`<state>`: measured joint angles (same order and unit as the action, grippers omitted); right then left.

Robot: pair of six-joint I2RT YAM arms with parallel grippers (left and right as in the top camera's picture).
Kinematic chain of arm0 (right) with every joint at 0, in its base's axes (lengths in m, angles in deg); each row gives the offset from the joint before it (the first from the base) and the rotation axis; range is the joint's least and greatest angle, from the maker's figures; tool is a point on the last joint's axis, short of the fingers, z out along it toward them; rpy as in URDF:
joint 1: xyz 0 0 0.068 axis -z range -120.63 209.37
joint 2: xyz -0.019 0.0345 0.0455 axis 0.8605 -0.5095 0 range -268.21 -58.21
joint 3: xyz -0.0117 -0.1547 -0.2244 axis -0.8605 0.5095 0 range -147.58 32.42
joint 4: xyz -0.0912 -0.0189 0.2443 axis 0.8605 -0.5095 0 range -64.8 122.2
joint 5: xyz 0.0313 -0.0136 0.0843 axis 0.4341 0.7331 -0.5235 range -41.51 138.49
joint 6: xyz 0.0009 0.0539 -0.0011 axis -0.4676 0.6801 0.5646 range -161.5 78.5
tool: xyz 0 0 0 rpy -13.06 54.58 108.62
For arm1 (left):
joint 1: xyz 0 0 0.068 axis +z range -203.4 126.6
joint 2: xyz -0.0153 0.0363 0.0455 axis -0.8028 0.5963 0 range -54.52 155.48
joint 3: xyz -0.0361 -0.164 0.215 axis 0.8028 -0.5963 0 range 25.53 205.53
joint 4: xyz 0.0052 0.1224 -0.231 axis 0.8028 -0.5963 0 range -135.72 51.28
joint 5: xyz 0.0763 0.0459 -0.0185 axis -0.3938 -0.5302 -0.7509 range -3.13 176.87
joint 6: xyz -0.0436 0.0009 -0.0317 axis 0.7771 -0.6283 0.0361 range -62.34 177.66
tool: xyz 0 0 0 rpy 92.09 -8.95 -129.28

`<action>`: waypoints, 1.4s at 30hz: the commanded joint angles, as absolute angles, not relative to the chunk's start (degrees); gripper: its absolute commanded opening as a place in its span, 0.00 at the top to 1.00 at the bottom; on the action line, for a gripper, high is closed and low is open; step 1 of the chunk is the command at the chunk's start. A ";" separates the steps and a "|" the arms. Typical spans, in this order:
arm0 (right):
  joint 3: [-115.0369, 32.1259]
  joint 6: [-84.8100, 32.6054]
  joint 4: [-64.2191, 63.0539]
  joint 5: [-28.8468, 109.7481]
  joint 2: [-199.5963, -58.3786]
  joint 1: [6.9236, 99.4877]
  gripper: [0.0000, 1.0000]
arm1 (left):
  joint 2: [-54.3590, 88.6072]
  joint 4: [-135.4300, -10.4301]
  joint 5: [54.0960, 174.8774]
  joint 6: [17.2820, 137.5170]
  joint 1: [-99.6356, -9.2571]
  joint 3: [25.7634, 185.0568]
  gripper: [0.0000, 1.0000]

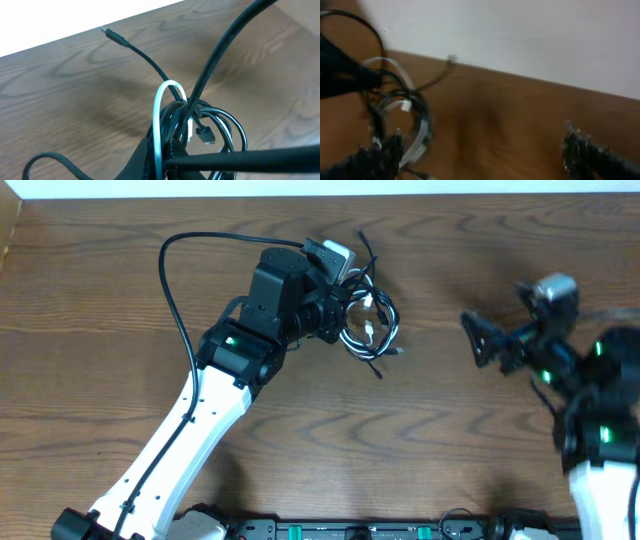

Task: Untangle cables

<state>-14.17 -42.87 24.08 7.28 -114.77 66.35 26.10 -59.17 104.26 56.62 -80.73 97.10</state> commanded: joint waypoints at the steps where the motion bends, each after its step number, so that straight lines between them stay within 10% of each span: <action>1: -16.59 -43.30 29.15 -12.13 -123.73 66.07 0.01 | 25.86 -58.67 108.96 57.56 -80.75 97.28 0.92; 13: -16.59 1.96 84.63 -12.59 -143.80 64.47 0.01 | 25.90 -50.19 108.96 62.96 -80.75 97.28 0.93; 37: -16.59 24.91 81.74 3.48 -150.48 51.75 0.20 | 25.97 -48.96 117.72 39.03 -80.75 97.26 0.92; 42: -16.59 23.67 81.74 5.12 -150.48 49.96 0.85 | 25.97 -49.34 116.78 39.10 -80.75 97.26 0.92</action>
<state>-16.27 24.26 81.68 3.06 -150.53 50.81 26.10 -49.64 116.74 39.86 -80.73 97.02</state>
